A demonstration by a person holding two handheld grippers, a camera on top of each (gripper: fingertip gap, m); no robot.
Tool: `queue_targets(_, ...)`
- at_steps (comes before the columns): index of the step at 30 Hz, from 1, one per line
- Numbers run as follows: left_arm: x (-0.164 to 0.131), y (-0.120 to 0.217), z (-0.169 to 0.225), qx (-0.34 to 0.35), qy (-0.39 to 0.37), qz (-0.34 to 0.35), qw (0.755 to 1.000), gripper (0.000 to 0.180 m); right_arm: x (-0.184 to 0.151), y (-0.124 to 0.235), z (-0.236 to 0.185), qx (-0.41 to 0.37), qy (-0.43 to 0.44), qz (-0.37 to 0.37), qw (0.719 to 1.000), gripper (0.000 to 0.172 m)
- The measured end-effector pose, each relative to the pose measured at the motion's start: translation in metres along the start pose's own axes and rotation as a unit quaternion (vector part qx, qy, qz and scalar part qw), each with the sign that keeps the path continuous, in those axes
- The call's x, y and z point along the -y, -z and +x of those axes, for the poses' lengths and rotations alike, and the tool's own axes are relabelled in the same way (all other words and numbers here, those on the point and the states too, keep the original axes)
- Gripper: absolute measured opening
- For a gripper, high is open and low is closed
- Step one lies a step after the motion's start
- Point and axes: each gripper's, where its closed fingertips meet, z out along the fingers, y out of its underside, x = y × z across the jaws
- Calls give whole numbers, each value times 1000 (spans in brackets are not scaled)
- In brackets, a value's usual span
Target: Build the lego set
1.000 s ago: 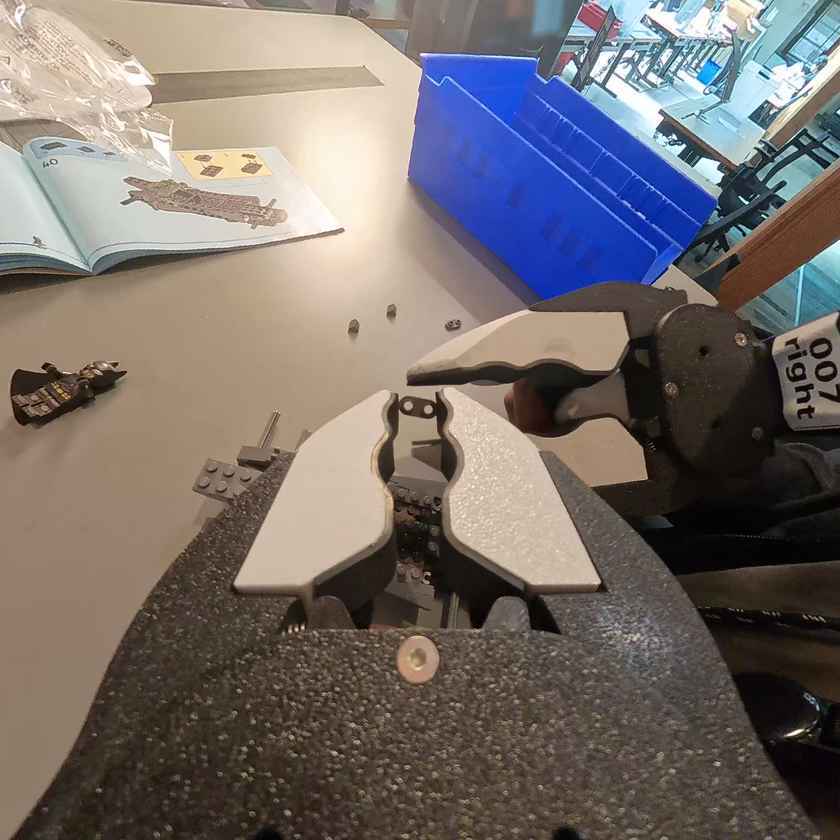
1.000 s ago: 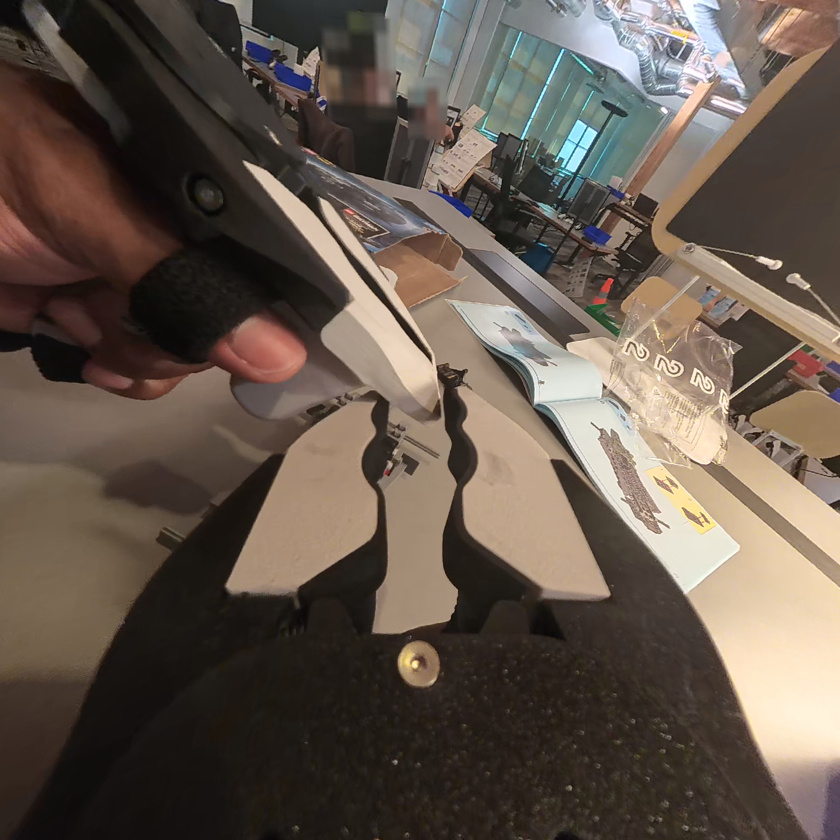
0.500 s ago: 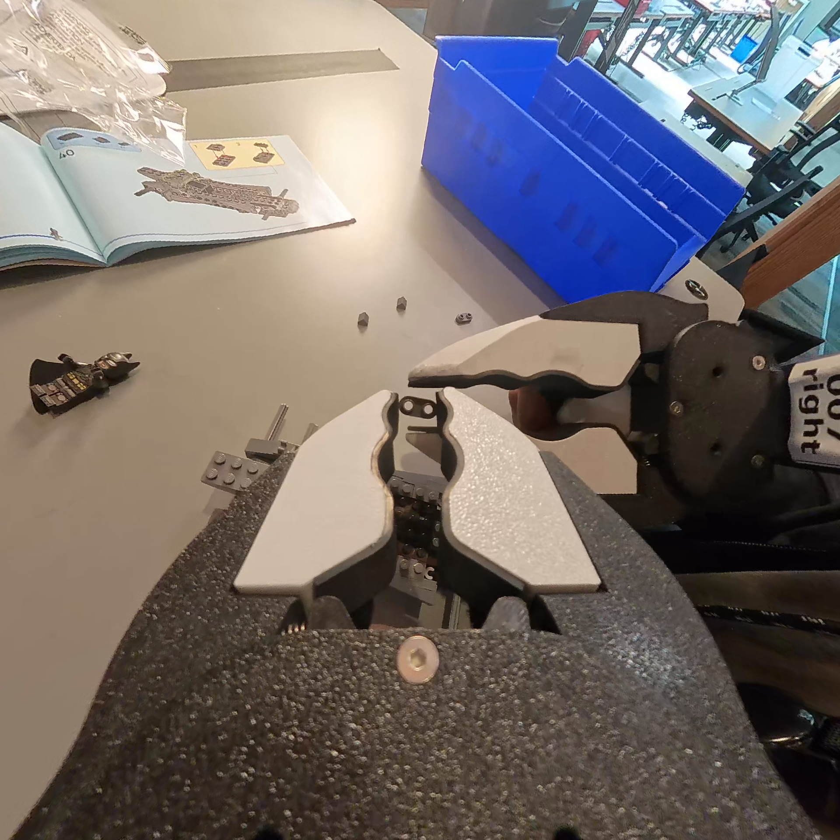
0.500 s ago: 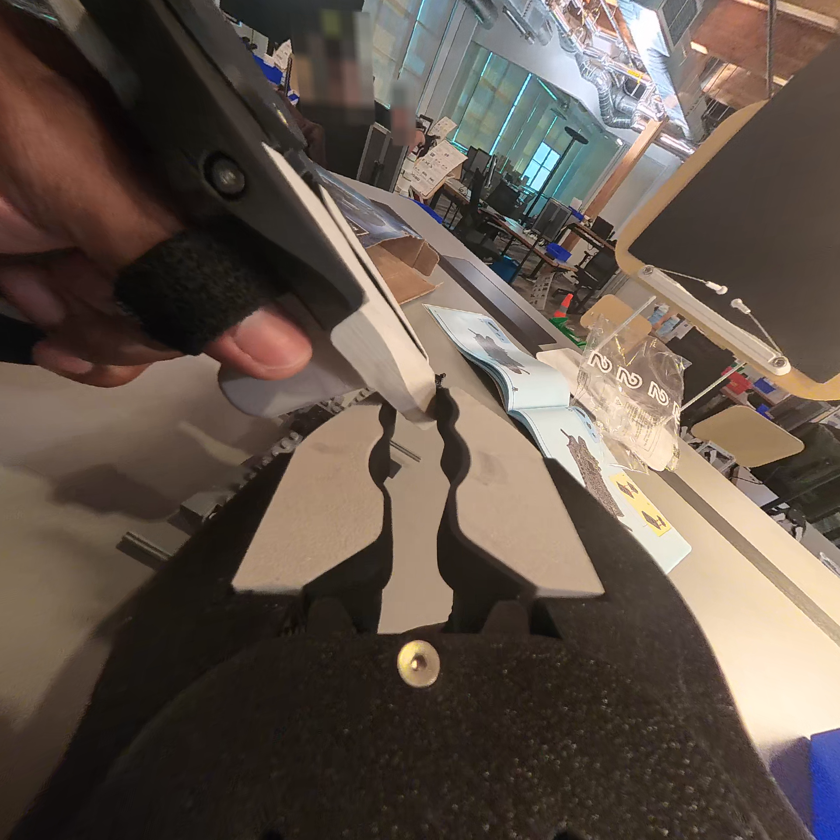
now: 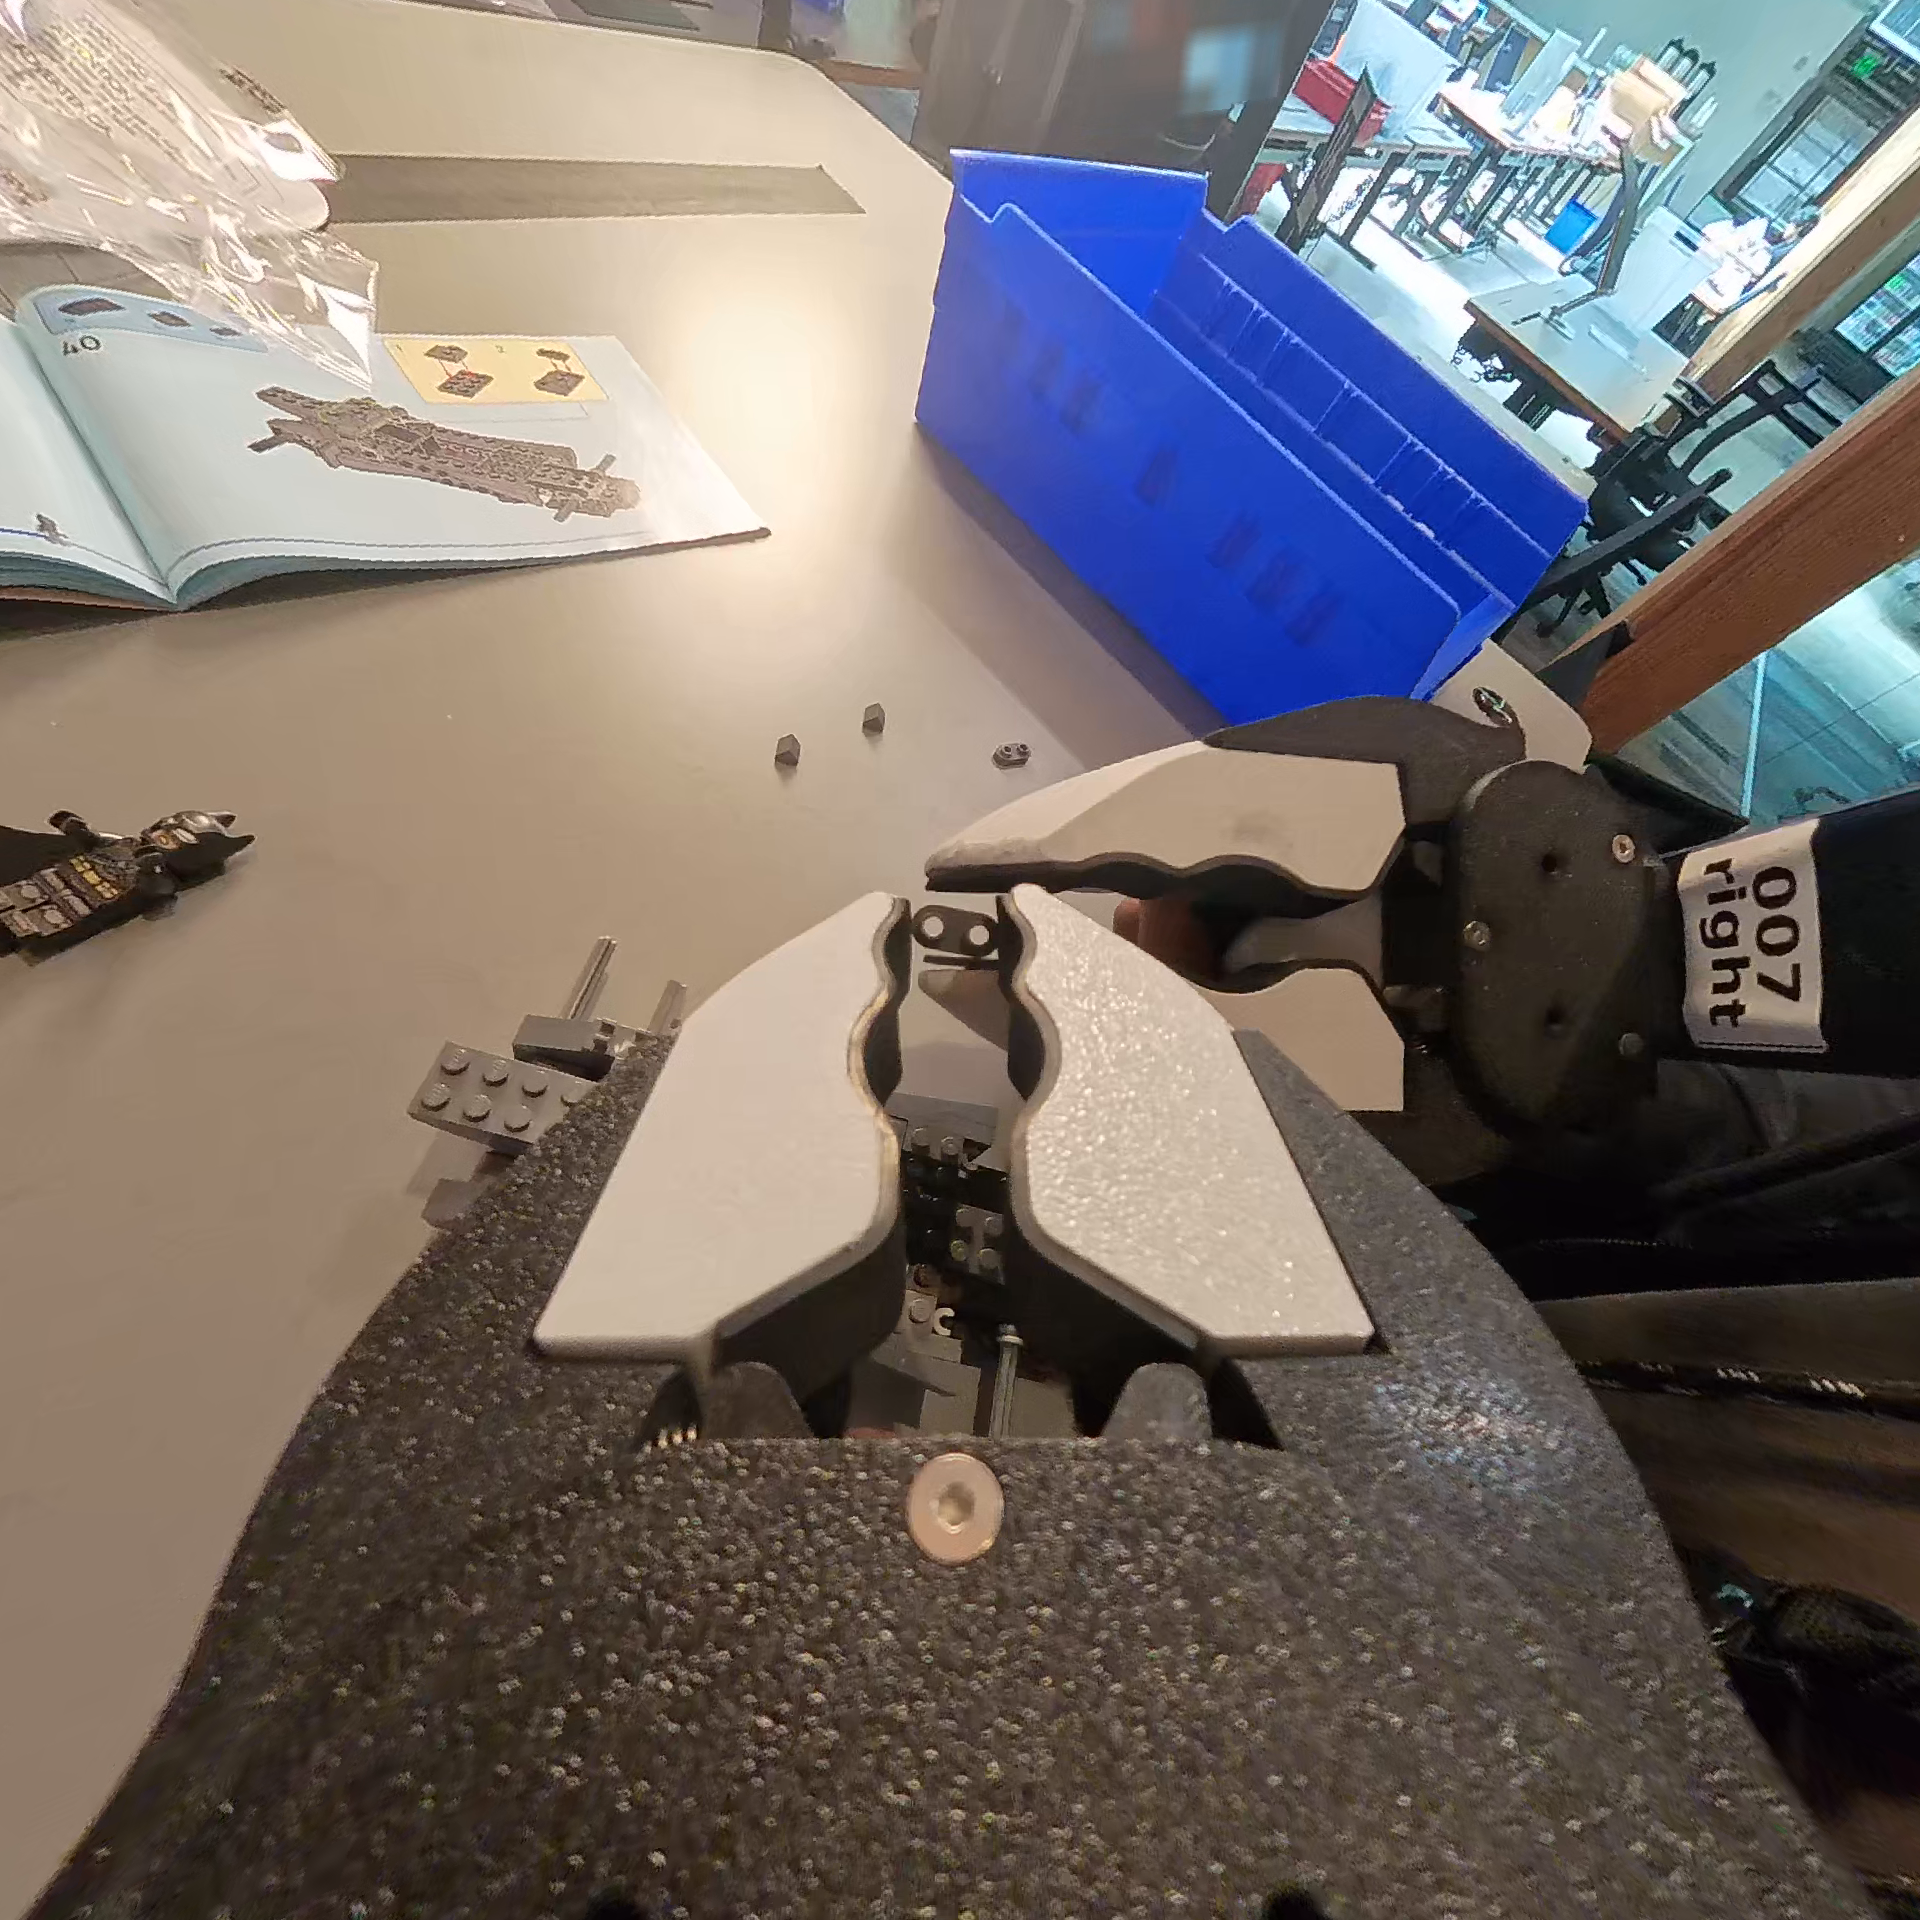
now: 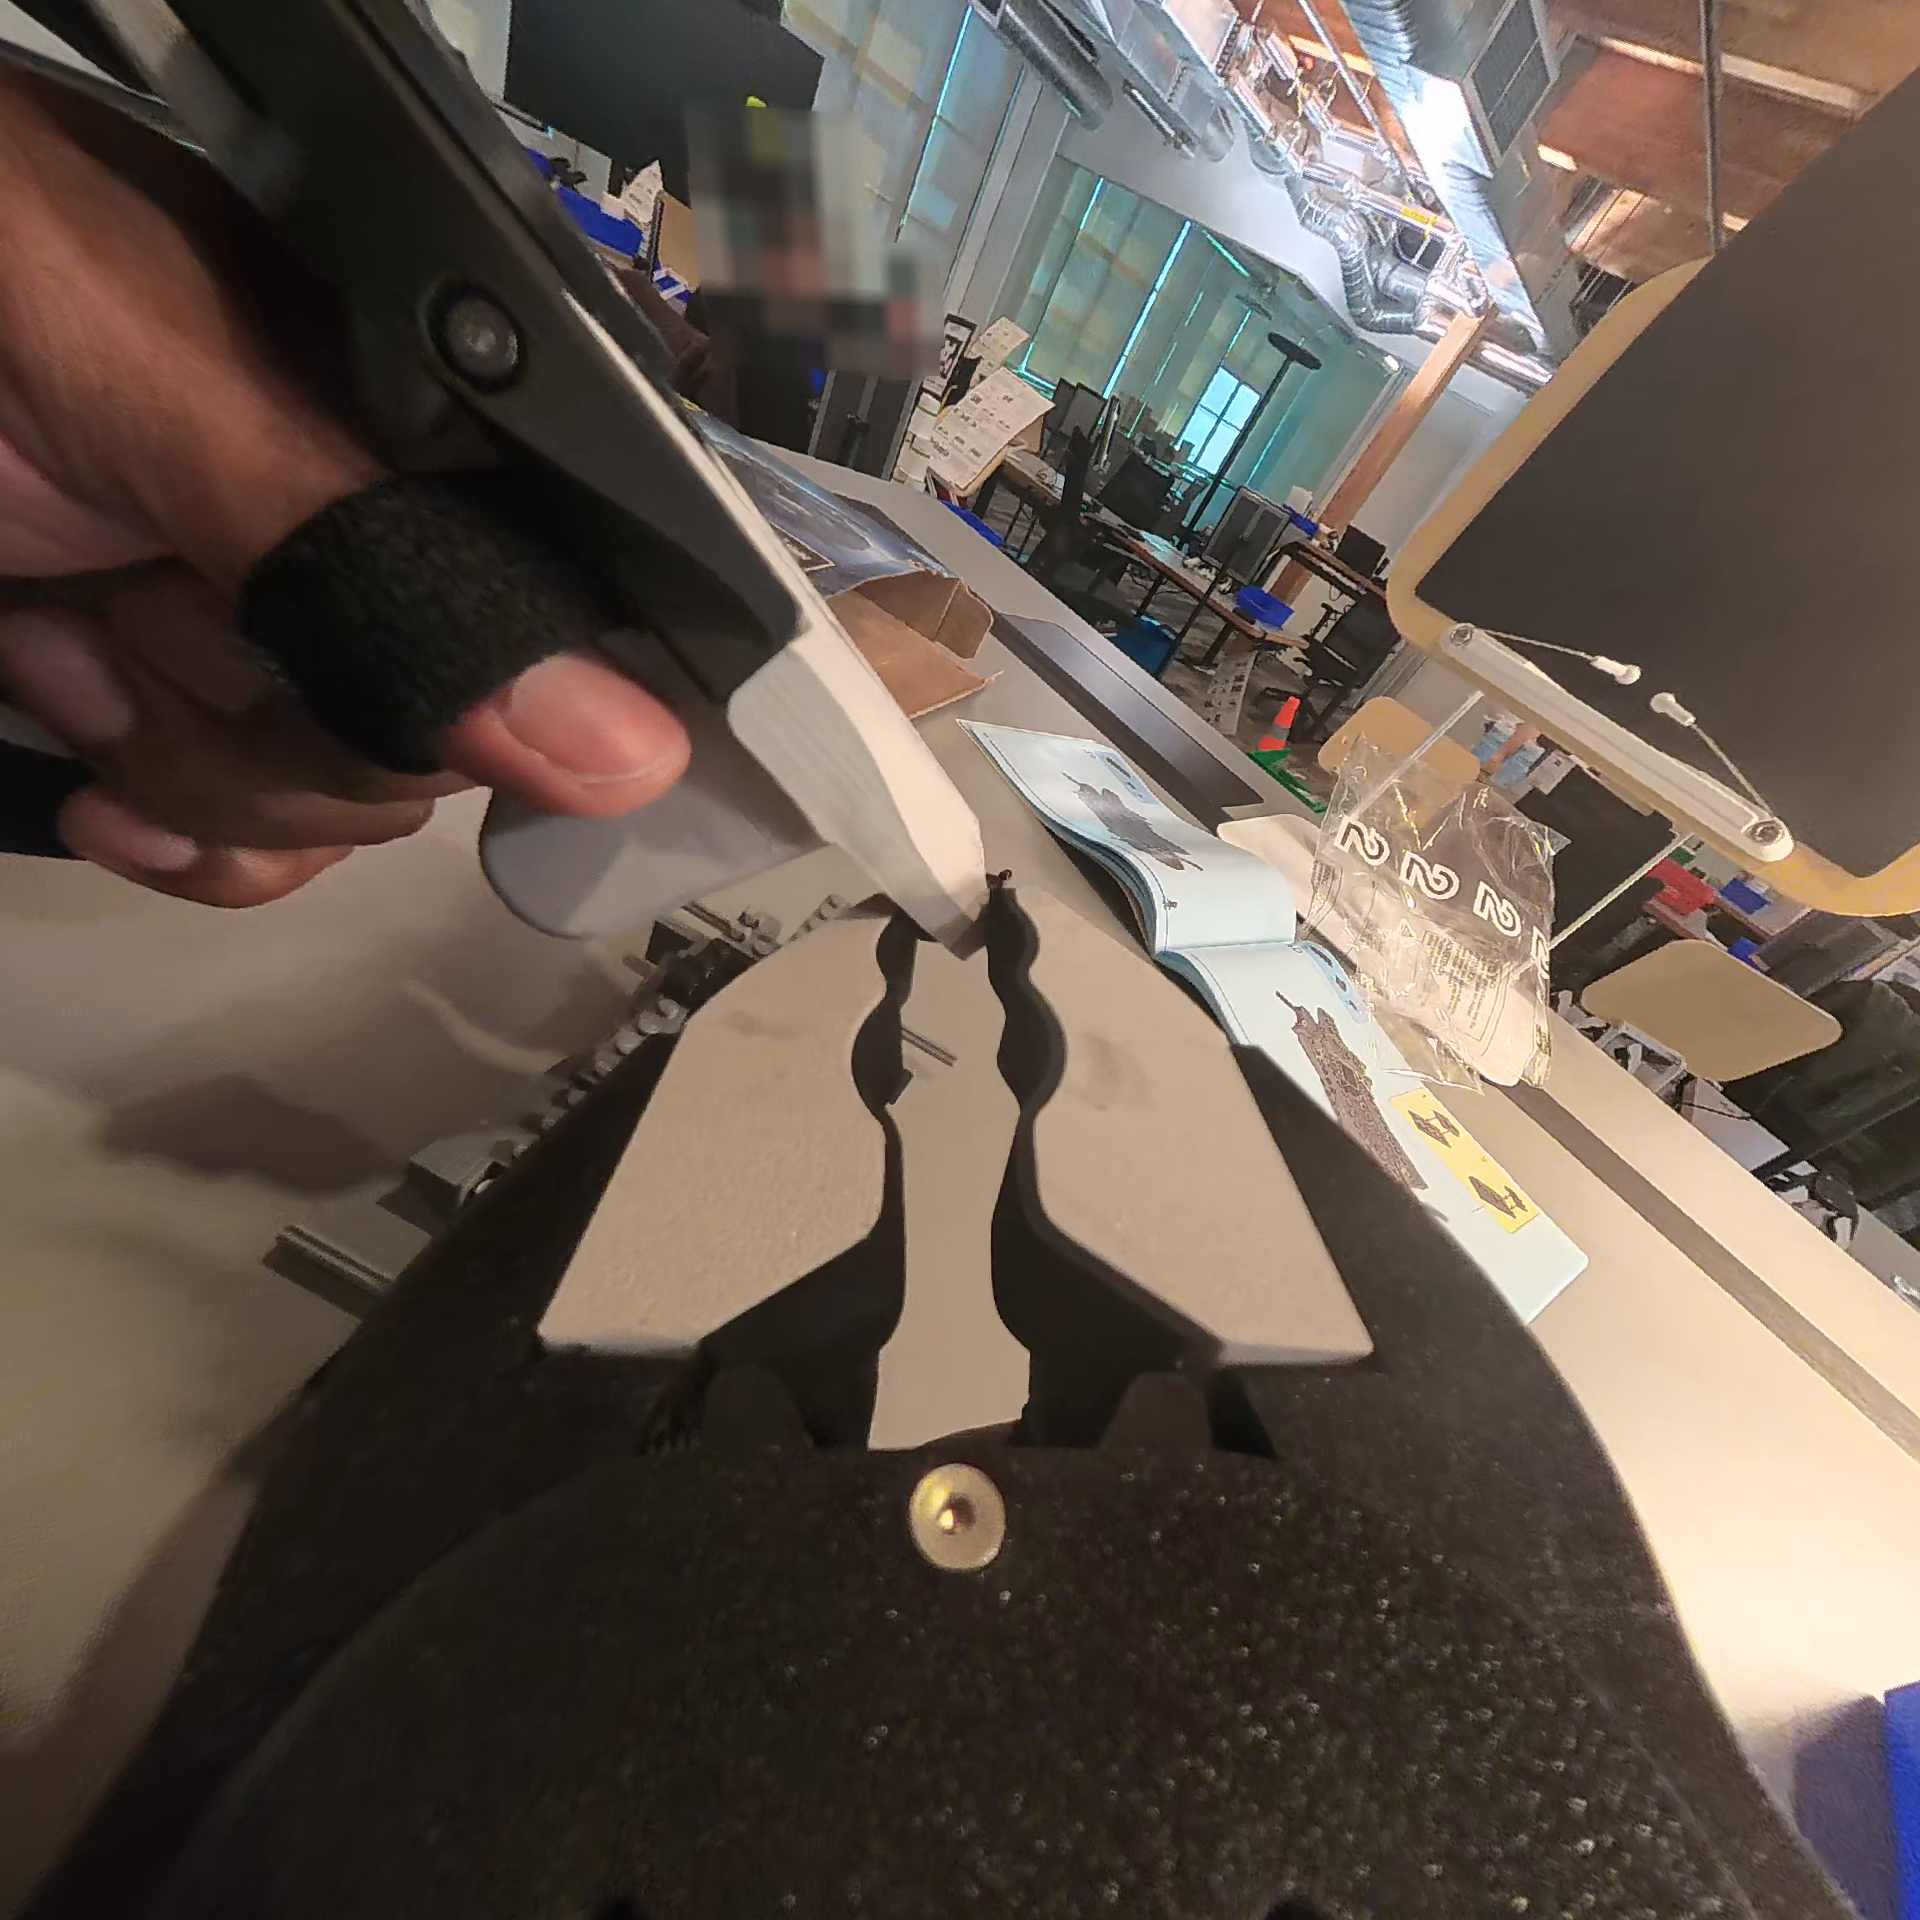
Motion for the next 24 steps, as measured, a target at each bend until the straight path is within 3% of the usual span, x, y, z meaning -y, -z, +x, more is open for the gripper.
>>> queue_targets(7, 0, 2, 4, -17, 14, 5, 1000, 16, 4, 3, -1, 3, -16, 19, 1000, 13)
queue_targets(17, 6, 11, 15, -108, 97, 55, 988, 16, 16, 8, -4, 34, -93, 65, 993, 11)
queue_targets(24, 12, 18, 17, -128, 113, 87, 981, 16, 22, 10, -4, 15, -71, 75, 995, 11)
